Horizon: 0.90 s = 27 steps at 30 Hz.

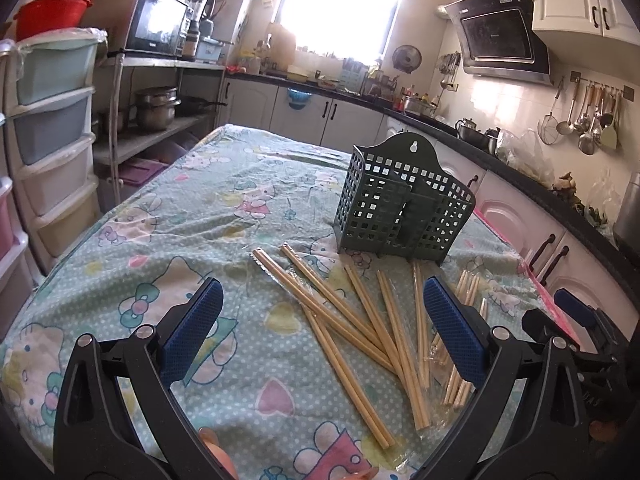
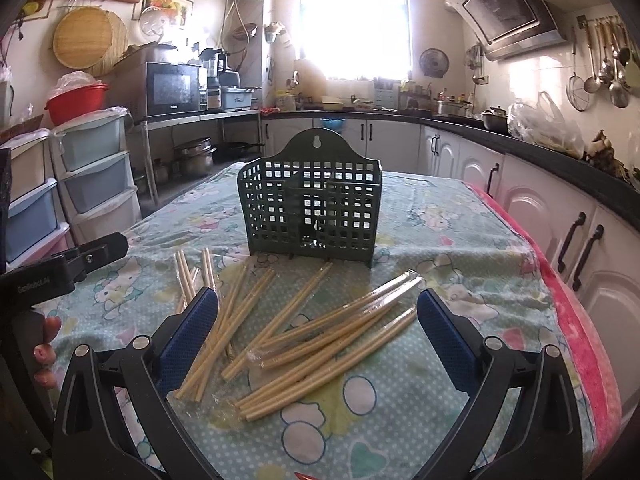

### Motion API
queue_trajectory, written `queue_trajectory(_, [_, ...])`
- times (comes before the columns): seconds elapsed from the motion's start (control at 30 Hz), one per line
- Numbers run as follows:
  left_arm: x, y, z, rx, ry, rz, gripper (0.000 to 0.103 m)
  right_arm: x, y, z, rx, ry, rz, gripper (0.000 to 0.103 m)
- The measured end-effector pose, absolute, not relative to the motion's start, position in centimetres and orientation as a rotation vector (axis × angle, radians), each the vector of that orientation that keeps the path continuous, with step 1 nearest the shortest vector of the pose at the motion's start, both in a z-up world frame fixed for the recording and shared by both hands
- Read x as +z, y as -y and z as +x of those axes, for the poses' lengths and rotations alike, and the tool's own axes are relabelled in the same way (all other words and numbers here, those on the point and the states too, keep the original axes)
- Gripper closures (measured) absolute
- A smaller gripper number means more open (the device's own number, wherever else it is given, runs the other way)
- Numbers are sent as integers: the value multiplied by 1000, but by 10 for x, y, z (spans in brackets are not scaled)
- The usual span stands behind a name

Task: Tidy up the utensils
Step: 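Move both tools down toward the loose wooden chopsticks beside the green caddy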

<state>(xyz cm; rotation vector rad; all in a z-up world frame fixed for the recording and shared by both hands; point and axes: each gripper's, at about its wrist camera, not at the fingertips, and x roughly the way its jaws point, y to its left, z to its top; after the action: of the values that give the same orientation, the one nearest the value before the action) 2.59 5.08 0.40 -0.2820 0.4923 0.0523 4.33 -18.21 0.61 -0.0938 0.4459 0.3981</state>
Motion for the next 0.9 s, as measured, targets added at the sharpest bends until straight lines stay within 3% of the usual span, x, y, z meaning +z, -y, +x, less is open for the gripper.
queue_trajectory(0.9, [24,-94,105,160,-571,-306,10,18,204,124,310,-516,-56,6])
